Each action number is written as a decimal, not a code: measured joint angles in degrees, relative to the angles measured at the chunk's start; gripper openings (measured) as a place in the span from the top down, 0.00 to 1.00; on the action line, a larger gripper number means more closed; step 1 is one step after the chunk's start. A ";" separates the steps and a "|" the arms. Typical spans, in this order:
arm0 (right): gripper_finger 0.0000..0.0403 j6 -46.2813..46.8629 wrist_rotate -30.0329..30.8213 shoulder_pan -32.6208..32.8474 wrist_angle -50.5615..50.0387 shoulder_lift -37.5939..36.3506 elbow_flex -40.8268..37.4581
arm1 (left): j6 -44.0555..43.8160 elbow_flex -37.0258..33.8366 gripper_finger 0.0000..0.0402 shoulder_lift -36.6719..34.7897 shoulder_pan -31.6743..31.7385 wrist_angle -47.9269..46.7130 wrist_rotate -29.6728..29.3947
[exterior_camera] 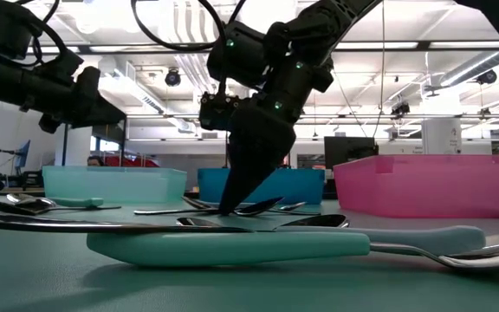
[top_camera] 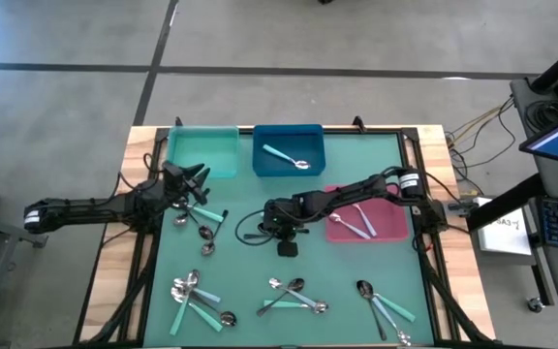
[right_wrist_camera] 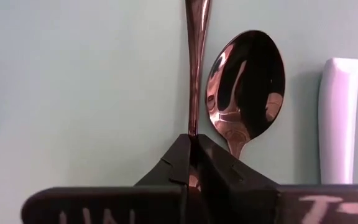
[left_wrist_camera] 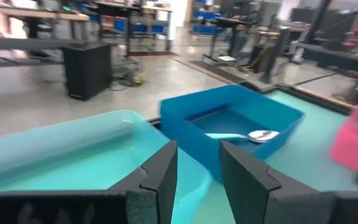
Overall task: Sort silverware by color (type)
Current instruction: Put the black spoon into the green bin
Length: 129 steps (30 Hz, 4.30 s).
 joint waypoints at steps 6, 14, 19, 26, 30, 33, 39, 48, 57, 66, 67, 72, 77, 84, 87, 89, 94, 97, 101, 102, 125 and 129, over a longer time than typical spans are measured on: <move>0.98 0.04 -0.39 0.13 -0.02 -4.36 -0.12 | -1.10 0.00 0.74 0.03 0.00 5.41 2.48; 0.98 0.00 -0.07 -0.08 0.27 -8.06 -0.03 | 9.12 0.04 0.74 1.29 0.00 19.56 17.37; 0.98 -0.89 2.50 -0.81 0.22 -10.09 0.02 | 5.54 0.04 0.74 3.25 0.00 26.50 21.45; 0.98 -1.52 5.03 -1.98 0.46 -11.62 0.08 | 1.81 0.04 0.74 7.21 -0.04 27.02 19.71; 0.98 -1.53 5.95 -2.25 0.37 -11.55 0.06 | -4.62 0.04 0.74 9.08 0.00 26.89 9.00; 0.98 -1.62 6.08 -2.30 0.37 -11.55 0.08 | -6.22 0.04 0.74 10.94 0.00 26.64 1.06; 0.98 -2.30 6.02 -2.25 0.37 -11.53 0.08 | -8.28 0.04 0.74 14.15 -0.04 26.66 -1.90; 0.98 -2.05 6.06 -2.25 0.39 -11.53 0.08 | -13.73 0.04 0.74 17.30 0.02 26.79 0.84; 0.98 -1.92 6.08 -2.25 0.48 -11.53 0.08 | -17.54 0.04 0.74 19.62 -0.02 34.60 12.81; 0.98 -1.95 6.08 -2.25 0.52 -11.55 0.10 | -19.27 0.04 0.73 22.04 -0.04 34.82 12.81; 0.98 -1.95 6.08 -2.25 0.50 -11.55 0.10 | -19.67 0.04 0.73 22.37 -0.04 34.81 12.82; 0.98 -1.95 6.08 -2.25 0.50 -11.55 0.12 | -19.43 0.04 0.73 24.46 -0.02 35.03 19.68; 0.98 -1.93 6.08 -2.25 0.60 -11.55 0.15 | -20.19 0.02 0.73 26.85 -0.02 39.08 21.47; 0.98 -2.41 8.92 -2.23 3.41 -11.65 0.15 | -11.95 3.68 0.73 31.62 -1.30 42.64 27.58; 0.98 -3.58 12.53 -2.23 2.71 -12.45 0.17 | -6.05 6.22 0.73 34.24 -3.61 42.60 27.53; 0.98 -3.98 15.16 -2.25 1.00 -13.46 0.17 | -2.72 7.65 0.73 35.47 -5.78 42.77 27.16; 0.98 -8.44 21.76 -2.53 -2.15 -17.62 0.17 | 2.12 8.42 0.73 36.86 -11.97 42.42 15.79; 0.98 -9.66 24.14 -3.48 -1.53 -20.05 0.17 | 2.98 8.33 0.73 38.30 -14.20 42.42 6.81; 0.98 -10.96 24.58 -5.39 3.75 -21.12 0.17 | 2.49 9.20 0.73 41.79 -14.46 43.72 2.90; 0.98 -11.75 24.60 -5.80 5.41 -21.05 0.17 | 2.55 9.78 0.73 42.69 -14.45 44.20 2.79; 0.98 -23.58 24.14 -7.34 16.65 -19.11 -0.01 | 9.09 17.33 0.73 47.51 -14.43 48.56 -7.34; 0.98 -24.15 23.42 -7.12 17.82 -19.11 -0.01 | 9.52 17.31 0.73 47.08 -14.36 50.59 -7.20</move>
